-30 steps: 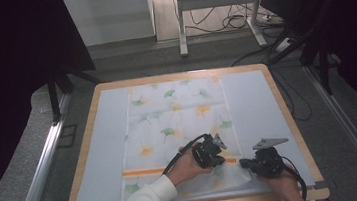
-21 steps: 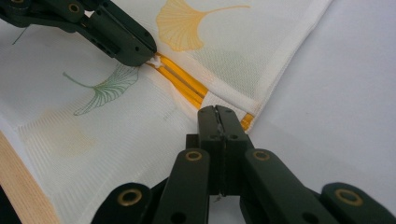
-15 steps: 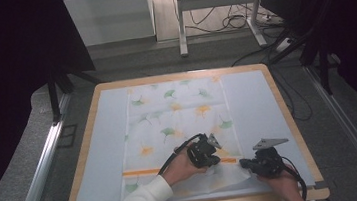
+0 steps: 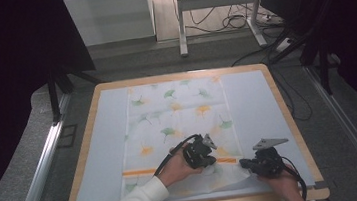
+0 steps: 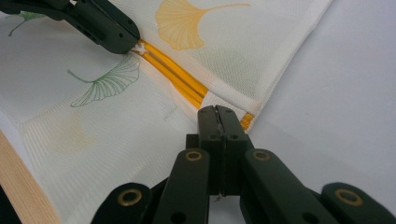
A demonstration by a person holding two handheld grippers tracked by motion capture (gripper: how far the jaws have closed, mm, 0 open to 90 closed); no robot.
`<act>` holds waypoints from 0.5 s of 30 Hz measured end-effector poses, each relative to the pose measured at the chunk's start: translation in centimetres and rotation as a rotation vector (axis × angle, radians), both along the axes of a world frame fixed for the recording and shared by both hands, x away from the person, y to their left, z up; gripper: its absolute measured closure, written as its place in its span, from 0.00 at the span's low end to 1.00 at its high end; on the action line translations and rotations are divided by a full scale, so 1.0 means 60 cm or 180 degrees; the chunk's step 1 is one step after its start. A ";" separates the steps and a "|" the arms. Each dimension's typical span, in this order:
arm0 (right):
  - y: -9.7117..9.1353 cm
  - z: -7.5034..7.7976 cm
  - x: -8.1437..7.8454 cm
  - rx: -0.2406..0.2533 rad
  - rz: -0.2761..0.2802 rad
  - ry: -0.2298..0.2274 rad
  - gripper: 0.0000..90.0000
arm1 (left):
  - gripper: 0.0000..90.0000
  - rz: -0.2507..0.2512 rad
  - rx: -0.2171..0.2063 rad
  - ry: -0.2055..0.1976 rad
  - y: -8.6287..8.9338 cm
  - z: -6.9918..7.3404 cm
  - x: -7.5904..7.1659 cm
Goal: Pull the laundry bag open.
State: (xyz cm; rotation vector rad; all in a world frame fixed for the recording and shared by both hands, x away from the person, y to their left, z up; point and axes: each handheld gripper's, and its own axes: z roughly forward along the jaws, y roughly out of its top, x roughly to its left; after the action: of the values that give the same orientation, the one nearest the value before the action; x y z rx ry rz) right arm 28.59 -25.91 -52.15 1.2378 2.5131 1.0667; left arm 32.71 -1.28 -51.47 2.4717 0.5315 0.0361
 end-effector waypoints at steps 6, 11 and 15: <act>0.000 0.000 0.000 -0.0007 0.0002 -0.0005 1.00 | 1.00 0.0025 -0.0036 0.0034 0.010 -0.002 0.001; 0.000 0.000 0.000 -0.0012 0.0005 -0.0006 1.00 | 1.00 0.0075 -0.0043 0.0057 0.021 -0.002 -0.001; 0.000 0.000 -0.001 -0.0017 0.0001 -0.0001 1.00 | 1.00 0.0109 -0.0046 0.0072 0.032 -0.003 -0.002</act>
State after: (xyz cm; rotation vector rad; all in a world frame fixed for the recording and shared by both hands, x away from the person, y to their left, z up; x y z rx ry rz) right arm 28.56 -25.88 -52.12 1.2357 2.5143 1.0593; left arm 32.58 0.65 -51.64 2.4516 0.5820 0.0181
